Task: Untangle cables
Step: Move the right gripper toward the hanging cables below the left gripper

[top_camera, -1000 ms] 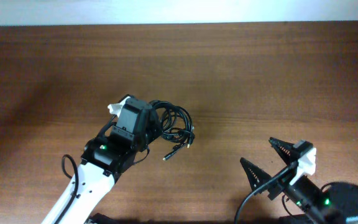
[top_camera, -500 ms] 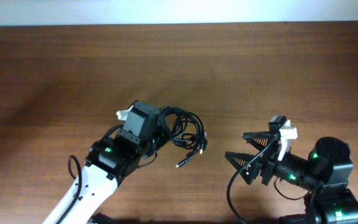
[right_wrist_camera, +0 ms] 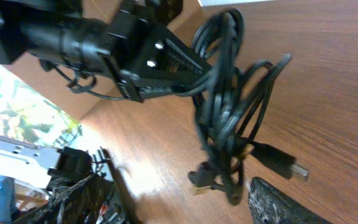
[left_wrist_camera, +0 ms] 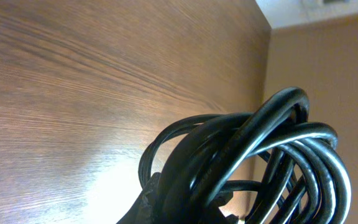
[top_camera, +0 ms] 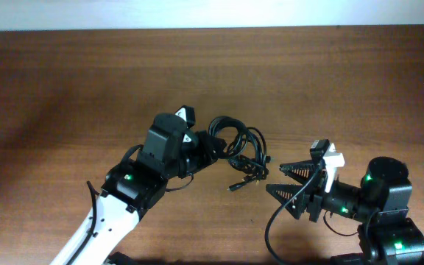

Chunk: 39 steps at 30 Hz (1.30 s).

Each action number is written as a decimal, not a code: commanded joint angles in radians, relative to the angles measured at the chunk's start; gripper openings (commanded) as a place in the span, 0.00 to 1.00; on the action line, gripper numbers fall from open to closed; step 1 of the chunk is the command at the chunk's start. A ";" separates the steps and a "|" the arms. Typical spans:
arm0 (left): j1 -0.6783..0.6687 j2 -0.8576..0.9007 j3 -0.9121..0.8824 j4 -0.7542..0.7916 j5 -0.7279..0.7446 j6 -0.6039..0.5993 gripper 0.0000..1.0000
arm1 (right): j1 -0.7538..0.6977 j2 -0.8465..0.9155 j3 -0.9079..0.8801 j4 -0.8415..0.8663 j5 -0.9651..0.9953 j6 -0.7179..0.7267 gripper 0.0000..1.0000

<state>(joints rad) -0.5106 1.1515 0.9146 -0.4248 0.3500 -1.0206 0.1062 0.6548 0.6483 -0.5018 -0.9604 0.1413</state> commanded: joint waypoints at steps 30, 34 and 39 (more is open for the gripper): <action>0.008 -0.021 0.027 -0.108 0.138 -0.248 0.00 | -0.002 0.033 0.016 -0.063 0.060 -0.531 0.34; 0.008 -0.021 0.027 -0.108 0.141 -0.248 0.00 | -0.002 0.065 0.016 -0.055 0.058 -0.531 0.28; 0.007 -0.021 0.027 -0.108 0.140 -0.251 0.00 | -0.002 0.124 0.016 -0.040 0.027 -0.530 0.22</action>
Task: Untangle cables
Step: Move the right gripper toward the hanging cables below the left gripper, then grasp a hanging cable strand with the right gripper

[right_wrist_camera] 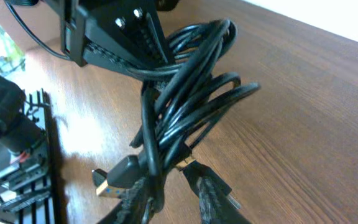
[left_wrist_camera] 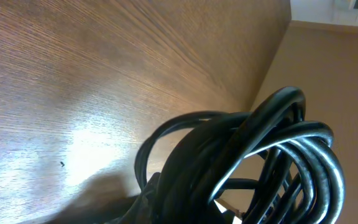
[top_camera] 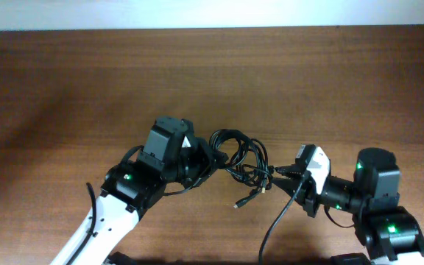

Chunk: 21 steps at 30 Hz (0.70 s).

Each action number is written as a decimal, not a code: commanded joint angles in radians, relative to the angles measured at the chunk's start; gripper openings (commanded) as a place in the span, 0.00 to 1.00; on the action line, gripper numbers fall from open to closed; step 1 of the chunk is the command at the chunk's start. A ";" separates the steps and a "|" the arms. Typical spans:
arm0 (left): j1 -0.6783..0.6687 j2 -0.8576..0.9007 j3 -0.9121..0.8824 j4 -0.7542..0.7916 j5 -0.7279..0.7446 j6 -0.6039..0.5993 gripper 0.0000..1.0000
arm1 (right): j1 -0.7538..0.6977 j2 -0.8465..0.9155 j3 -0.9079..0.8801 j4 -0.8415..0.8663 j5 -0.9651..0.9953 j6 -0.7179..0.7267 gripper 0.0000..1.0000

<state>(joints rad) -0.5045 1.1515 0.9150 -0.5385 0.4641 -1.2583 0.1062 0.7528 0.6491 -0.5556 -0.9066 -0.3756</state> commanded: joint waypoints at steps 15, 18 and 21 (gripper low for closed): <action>-0.053 0.006 0.027 0.071 -0.023 -0.040 0.00 | -0.002 0.038 0.015 0.057 -0.077 -0.013 0.07; -0.053 0.012 0.027 0.065 -0.041 -0.039 0.00 | -0.002 0.038 0.015 0.055 -0.067 -0.013 0.04; -0.053 0.012 0.027 0.051 -0.066 -0.039 0.00 | -0.002 0.038 0.015 0.054 -0.066 -0.013 0.04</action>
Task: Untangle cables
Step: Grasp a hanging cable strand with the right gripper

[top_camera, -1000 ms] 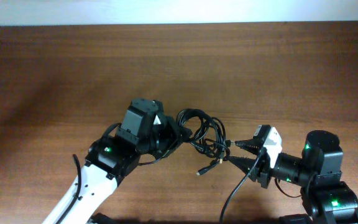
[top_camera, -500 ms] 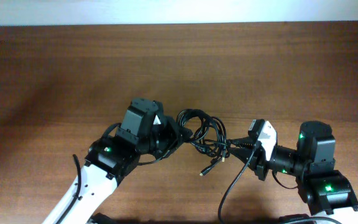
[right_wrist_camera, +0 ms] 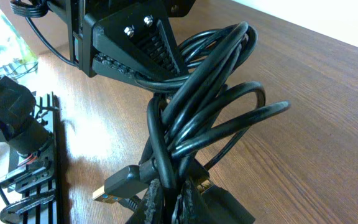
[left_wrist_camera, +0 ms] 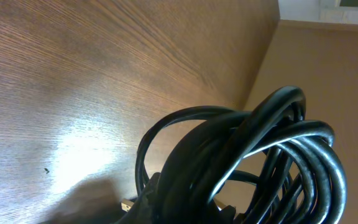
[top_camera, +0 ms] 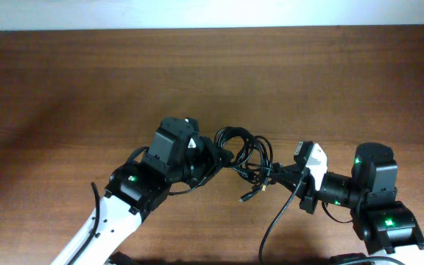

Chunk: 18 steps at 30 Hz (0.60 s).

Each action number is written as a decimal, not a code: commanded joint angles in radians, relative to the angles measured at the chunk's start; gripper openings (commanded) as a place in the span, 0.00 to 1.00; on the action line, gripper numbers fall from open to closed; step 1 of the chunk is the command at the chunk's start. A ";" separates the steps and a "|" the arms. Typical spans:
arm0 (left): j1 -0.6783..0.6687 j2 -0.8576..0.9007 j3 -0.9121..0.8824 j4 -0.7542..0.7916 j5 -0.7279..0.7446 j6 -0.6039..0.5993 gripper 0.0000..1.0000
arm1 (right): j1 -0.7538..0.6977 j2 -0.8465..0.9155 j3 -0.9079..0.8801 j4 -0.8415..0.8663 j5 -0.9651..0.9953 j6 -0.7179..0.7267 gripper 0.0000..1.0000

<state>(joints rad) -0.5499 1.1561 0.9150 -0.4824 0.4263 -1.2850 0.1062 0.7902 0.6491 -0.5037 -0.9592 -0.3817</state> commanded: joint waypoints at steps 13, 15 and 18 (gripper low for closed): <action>-0.008 0.007 0.027 -0.009 -0.031 -0.013 0.00 | -0.002 0.001 0.015 0.067 0.003 -0.006 0.23; -0.008 0.007 0.027 -0.009 -0.031 -0.013 0.00 | -0.002 0.001 0.015 0.066 0.025 -0.006 0.23; -0.008 0.007 0.027 -0.009 -0.031 -0.013 0.00 | -0.002 0.001 0.015 0.066 0.025 -0.003 0.13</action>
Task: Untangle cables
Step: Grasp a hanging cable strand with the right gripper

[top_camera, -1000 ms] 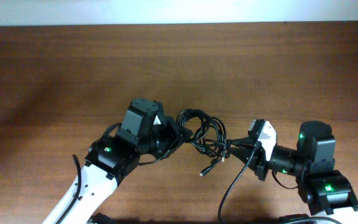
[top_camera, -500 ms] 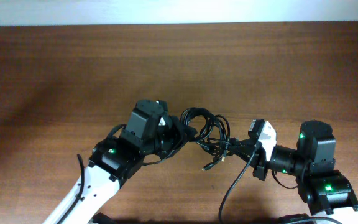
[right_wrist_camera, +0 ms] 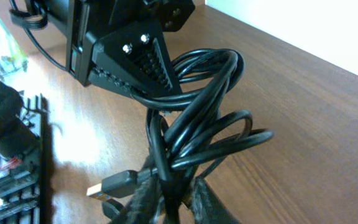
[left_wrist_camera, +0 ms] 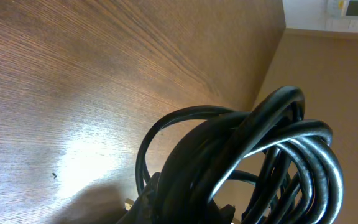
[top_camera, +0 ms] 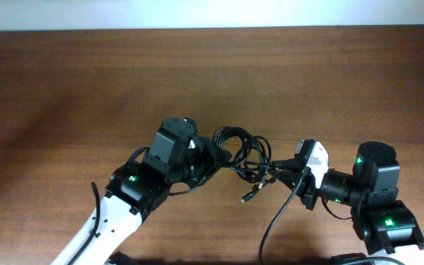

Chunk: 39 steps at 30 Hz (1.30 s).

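A tangled bundle of black cables (top_camera: 243, 153) hangs just above the wooden table (top_camera: 87, 73) between my two arms. My left gripper (top_camera: 216, 156) is shut on the bundle's left loops; in the left wrist view the cables (left_wrist_camera: 247, 155) fill the frame and hide the jaws. My right gripper (right_wrist_camera: 178, 200) is shut on strands at the bundle's lower right end, its fingers (right_wrist_camera: 145, 198) pressed to either side of them. A loose USB plug (right_wrist_camera: 112, 184) dangles beside the right fingers, also visible from overhead (top_camera: 250, 196).
The right arm's own black lead (top_camera: 274, 221) trails to the front edge of the table. A metal rack (right_wrist_camera: 17, 168) stands off the table's side in the right wrist view.
The bundle sits slightly lower and further left in the right wrist view, and the right fingers stand a bit wider around the strands. Both grippers keep their hold.
My left gripper held the bundle throughout. The right gripper first stood wide open, apart to the right of the cables. Then it was at the bundle's lower end with fingers around strands, then shut on them, and it still grips there now.
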Each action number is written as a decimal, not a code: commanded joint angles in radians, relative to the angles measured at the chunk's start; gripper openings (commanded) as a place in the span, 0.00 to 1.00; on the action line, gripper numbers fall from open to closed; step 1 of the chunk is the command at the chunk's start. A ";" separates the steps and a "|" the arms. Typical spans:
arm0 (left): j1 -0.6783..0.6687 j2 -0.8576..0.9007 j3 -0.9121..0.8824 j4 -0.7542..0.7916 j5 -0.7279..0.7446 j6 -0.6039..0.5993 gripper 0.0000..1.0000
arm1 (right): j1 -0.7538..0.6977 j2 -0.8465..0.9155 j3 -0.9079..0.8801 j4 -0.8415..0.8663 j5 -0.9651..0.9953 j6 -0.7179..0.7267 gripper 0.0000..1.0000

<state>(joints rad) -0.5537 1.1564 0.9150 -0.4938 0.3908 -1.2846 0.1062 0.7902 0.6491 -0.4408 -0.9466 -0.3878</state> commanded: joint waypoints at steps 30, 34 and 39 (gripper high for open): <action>-0.004 0.007 0.027 -0.014 0.001 -0.001 0.00 | -0.002 0.001 0.015 -0.034 0.433 0.093 0.04; -0.004 0.007 0.027 -0.024 -0.039 0.021 0.00 | -0.002 0.001 0.015 -0.031 0.445 0.094 0.04; 0.000 0.007 0.027 -0.071 -0.105 0.021 0.00 | -0.002 0.001 0.015 -0.031 0.562 0.156 0.04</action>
<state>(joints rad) -0.5552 1.1633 0.9150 -0.5396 0.3496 -1.2800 0.1062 0.7902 0.6491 -0.4759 -0.5140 -0.2901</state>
